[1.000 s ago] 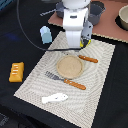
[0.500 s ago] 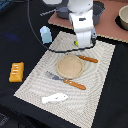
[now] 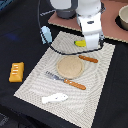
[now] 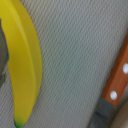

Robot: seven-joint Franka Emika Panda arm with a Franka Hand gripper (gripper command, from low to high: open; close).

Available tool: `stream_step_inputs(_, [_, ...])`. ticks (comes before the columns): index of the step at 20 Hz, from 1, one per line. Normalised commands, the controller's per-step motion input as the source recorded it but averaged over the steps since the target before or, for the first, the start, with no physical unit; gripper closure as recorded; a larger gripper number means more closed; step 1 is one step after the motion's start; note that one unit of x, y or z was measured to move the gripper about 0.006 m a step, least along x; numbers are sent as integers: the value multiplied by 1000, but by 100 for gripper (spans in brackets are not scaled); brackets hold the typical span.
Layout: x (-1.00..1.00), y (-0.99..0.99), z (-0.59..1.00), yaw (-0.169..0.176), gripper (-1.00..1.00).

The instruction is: Interact with the objects in diverse but meaningful ways.

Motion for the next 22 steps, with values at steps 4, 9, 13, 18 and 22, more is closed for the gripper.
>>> stream_step_inputs(4, [-31, 551, 0, 73, -100])
stream_step_inputs(9, [-75, 452, 42, 49, -100])
stream_step_inputs(13, [11, 166, -20, 15, -100])
stream_step_inputs(18, [-25, 27, -172, 0, -100])
stream_step_inputs(22, [-156, 14, -182, 8, -100])
